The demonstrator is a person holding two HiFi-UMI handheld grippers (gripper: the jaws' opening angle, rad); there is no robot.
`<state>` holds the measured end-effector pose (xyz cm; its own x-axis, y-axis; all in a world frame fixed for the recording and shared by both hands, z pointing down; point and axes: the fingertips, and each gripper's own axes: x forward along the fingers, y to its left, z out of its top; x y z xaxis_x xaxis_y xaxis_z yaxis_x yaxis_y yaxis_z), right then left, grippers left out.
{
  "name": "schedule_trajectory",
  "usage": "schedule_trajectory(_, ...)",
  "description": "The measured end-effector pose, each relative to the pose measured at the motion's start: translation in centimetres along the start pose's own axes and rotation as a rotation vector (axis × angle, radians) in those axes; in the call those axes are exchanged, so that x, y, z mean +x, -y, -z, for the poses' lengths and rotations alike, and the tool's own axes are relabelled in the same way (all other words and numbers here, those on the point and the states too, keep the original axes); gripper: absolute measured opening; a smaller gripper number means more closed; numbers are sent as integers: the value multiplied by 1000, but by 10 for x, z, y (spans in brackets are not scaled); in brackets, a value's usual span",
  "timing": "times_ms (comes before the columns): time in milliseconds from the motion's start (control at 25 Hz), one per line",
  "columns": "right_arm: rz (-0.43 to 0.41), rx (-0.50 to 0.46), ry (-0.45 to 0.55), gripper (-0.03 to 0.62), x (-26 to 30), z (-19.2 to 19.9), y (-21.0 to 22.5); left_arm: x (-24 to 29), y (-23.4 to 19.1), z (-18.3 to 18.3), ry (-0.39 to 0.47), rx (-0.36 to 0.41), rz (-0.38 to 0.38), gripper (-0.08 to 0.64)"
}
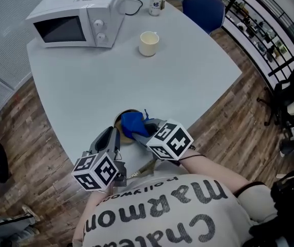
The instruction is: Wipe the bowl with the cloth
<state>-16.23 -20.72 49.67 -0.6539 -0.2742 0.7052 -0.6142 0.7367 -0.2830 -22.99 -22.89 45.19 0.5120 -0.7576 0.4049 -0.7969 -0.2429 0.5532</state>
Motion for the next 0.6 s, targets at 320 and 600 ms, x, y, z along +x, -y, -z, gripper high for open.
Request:
schedule_trajectory(320, -61, -62, -116, 63, 2, 4, 53, 39, 10, 4, -80, 17, -68, 46)
schedule_trajectory(600, -141, -119, -172, 63, 8, -5, 86, 59, 11, 1, -96, 12, -135, 46)
